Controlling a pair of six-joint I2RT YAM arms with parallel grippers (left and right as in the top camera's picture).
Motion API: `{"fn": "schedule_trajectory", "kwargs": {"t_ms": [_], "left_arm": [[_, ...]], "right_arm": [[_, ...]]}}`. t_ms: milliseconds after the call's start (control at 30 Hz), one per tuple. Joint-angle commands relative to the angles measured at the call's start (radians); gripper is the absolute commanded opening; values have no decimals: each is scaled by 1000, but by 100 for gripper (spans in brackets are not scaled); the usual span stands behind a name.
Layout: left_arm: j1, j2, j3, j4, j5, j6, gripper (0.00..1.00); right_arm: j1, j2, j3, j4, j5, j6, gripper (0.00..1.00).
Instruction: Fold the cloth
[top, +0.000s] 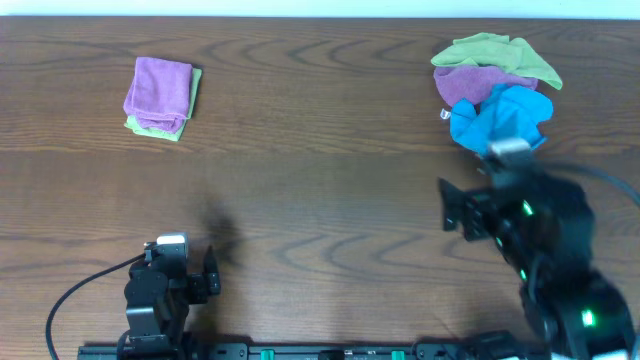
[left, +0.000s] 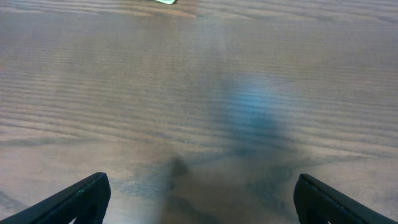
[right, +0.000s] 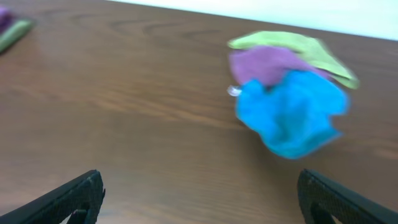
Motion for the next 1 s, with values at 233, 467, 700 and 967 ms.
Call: {"fn": "schedule_trajectory", "kwargs": {"t_ms": [233, 467, 700, 967], "left_arm": [[-2, -6, -11, -10, -11, -11, 95], [-2, -6, -11, -10, -11, -11, 96], [-2, -6, -11, -10, -11, -11, 95], [-2, -6, -11, -10, -11, -11, 95]], "right_arm": [[-119, -388, -456, 105, 9, -30, 99], [-119, -600, -664, 117, -3, -14, 99], [-119, -686, -729, 112, -14, 0, 99], [-119, -711, -729, 109, -14, 0, 99]]}}
